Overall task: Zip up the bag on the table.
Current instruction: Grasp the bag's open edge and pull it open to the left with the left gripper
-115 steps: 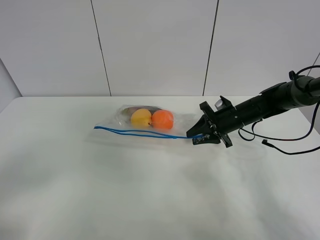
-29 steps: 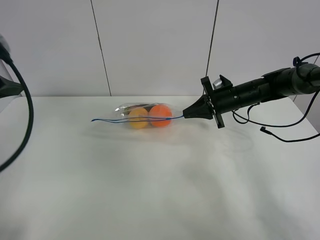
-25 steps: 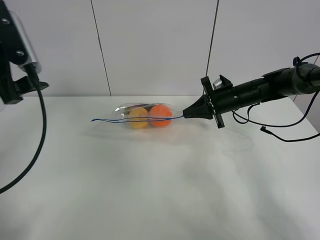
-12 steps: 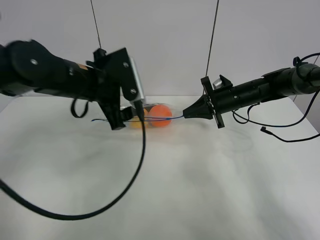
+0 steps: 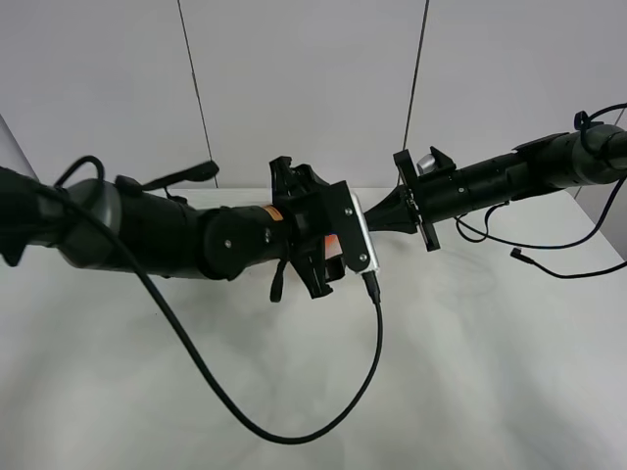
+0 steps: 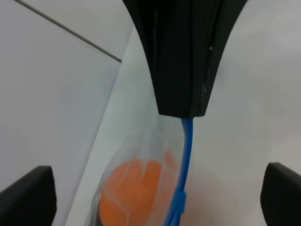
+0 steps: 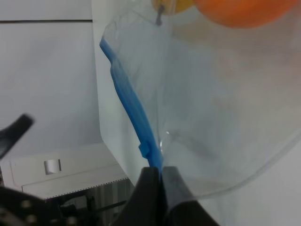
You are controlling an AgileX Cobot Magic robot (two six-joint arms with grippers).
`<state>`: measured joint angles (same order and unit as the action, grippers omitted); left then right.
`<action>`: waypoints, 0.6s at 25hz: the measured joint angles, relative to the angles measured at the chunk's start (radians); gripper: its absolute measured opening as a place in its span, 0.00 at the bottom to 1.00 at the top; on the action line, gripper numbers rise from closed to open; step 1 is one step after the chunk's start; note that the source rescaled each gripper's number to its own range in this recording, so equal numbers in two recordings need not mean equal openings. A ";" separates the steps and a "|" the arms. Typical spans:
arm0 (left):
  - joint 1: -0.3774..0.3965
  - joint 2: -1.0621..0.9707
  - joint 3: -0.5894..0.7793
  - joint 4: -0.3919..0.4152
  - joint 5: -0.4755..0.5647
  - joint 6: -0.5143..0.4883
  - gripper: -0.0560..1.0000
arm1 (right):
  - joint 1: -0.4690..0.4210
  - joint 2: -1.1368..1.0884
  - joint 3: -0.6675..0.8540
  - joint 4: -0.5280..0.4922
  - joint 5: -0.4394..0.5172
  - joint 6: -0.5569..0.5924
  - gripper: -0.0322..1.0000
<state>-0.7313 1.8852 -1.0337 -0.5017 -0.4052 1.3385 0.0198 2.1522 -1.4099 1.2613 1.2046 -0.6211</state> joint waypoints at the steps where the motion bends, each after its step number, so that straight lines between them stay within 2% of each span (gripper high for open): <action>1: -0.001 0.015 0.000 0.000 -0.027 -0.002 0.96 | 0.000 0.000 0.000 0.000 0.000 0.000 0.03; 4: -0.001 0.048 0.000 -0.003 -0.062 -0.004 0.77 | 0.000 0.000 0.000 0.000 0.000 0.000 0.03; 9: -0.001 0.053 0.000 -0.005 -0.061 -0.036 0.48 | 0.000 0.000 0.000 0.000 0.000 0.000 0.03; 12: -0.001 0.053 0.000 -0.005 -0.058 -0.045 0.39 | 0.000 0.000 0.000 0.000 0.000 0.000 0.03; 15: -0.001 0.053 0.000 -0.005 -0.057 -0.049 0.37 | 0.000 0.000 0.000 0.000 0.000 0.000 0.03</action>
<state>-0.7321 1.9383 -1.0337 -0.5072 -0.4625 1.2891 0.0198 2.1522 -1.4099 1.2613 1.2046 -0.6211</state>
